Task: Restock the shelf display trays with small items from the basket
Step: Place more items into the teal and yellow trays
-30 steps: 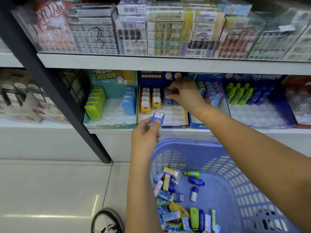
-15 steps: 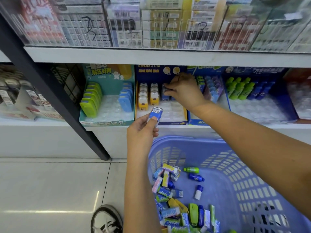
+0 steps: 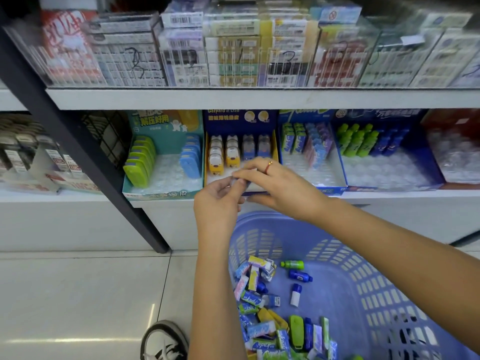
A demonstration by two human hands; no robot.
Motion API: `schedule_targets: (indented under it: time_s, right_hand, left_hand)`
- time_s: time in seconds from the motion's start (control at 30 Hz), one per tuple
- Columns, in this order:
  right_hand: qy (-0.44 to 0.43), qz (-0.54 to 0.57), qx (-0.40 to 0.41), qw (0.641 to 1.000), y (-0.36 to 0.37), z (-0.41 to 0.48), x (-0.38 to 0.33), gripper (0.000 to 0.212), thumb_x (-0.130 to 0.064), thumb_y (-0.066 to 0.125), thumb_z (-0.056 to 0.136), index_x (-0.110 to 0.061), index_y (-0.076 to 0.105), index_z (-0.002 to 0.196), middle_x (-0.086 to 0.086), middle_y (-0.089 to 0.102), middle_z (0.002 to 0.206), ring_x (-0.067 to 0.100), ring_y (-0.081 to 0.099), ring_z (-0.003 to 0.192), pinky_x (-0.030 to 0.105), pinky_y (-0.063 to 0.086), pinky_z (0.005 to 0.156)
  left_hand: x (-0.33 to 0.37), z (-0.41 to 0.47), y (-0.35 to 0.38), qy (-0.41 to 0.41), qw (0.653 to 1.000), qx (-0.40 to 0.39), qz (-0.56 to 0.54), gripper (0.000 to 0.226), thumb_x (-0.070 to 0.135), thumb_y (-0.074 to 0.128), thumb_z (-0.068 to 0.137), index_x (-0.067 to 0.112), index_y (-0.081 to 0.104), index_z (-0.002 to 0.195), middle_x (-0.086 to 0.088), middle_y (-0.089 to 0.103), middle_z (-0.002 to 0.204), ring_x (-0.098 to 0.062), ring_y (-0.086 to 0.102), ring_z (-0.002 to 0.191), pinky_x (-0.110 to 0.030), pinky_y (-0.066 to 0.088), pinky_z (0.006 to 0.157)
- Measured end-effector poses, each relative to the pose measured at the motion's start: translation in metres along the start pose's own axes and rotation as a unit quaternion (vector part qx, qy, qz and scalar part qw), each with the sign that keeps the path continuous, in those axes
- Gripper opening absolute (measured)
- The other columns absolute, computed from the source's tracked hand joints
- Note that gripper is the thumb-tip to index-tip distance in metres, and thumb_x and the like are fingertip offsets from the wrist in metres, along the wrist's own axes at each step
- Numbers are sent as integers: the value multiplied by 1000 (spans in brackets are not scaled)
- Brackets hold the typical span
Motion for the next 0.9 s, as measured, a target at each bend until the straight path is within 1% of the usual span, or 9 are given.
schedule_targets:
  time_s: [0.1, 0.2, 0.23, 0.3, 0.37, 0.47, 0.63, 0.8, 0.9]
  right_hand:
    - [-2, -18, 22, 1000, -12, 1, 0, 30, -12, 63, 88, -7, 60, 117, 10, 62, 103, 26, 60, 92, 33, 50, 76]
    - [83, -2, 26, 996, -17, 7, 25, 36, -18, 55, 92, -16, 50, 128, 10, 64, 101, 25, 59, 85, 34, 46, 74]
    - [115, 16, 40, 992, -19, 9, 35, 37, -19, 54, 93, -18, 48, 130, 10, 64, 99, 24, 58, 81, 36, 48, 73]
    - [156, 64, 82, 982, -25, 14, 49, 37, -17, 55, 93, -18, 50, 129, 9, 64, 97, 23, 59, 80, 34, 50, 73]
    - [182, 97, 97, 974, -24, 22, 61, 33, -16, 55, 93, -16, 54, 126, 11, 63, 104, 24, 60, 88, 35, 49, 80]
    - [201, 102, 76, 971, -11, 35, 70, 31, -15, 55, 93, -13, 56, 124, 11, 60, 114, 23, 59, 96, 32, 47, 87]
    - [222, 85, 26, 971, 7, 43, 78, 31, -16, 56, 93, -13, 57, 124, 9, 64, 110, 22, 59, 97, 22, 40, 78]
    - [216, 69, 13, 974, 11, 44, 80, 34, -17, 57, 92, -12, 58, 125, 10, 62, 115, 23, 58, 103, 26, 42, 87]
    - [182, -3, 22, 983, 9, 48, 78, 36, -18, 56, 93, -9, 58, 128, 12, 55, 124, 27, 48, 117, 28, 38, 96]
  left_hand:
    - [13, -5, 12, 53, 998, -32, 32, 22, 25, 63, 89, 13, 69, 106, 6, 68, 70, 4, 59, 54, -10, 47, 53]
    - [22, -6, 22, 120, 986, -56, 101, 30, 31, 56, 94, 19, 63, 121, 8, 70, 97, 1, 64, 83, -11, 50, 76]
    - [23, -5, 25, 144, 976, -60, 155, 36, 31, 54, 95, 17, 59, 127, 5, 67, 108, -1, 62, 96, -9, 46, 82]
    - [17, -3, 36, 179, 937, -81, 288, 44, 31, 51, 96, 12, 51, 135, -2, 57, 132, -12, 49, 122, -16, 36, 98]
    - [3, -3, 46, 176, 900, -112, 382, 47, 31, 51, 96, 10, 46, 138, -5, 47, 142, -18, 35, 134, -23, 24, 108]
    - [-14, -1, 50, 149, 880, -138, 429, 52, 29, 50, 96, 10, 40, 143, -2, 35, 151, -18, 25, 140, -22, 9, 114]
    - [-16, 4, 49, 147, 886, -148, 414, 51, 28, 52, 95, 9, 41, 142, 0, 35, 151, -17, 26, 140, -24, 13, 117]
    - [-17, 5, 49, 144, 885, -155, 415, 52, 30, 50, 96, 9, 40, 143, 0, 33, 152, -17, 24, 141, -23, 8, 115]
    - [-18, 6, 49, 144, 886, -159, 410, 52, 30, 51, 96, 8, 41, 142, -1, 34, 151, -18, 25, 140, -25, 14, 116]
Point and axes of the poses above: each hand's wrist, its own z-axis towards the middle knuckle, its own y-axis out of the palm, x = y × z, the point moved 8 cm from there along z, towards the middle knuckle
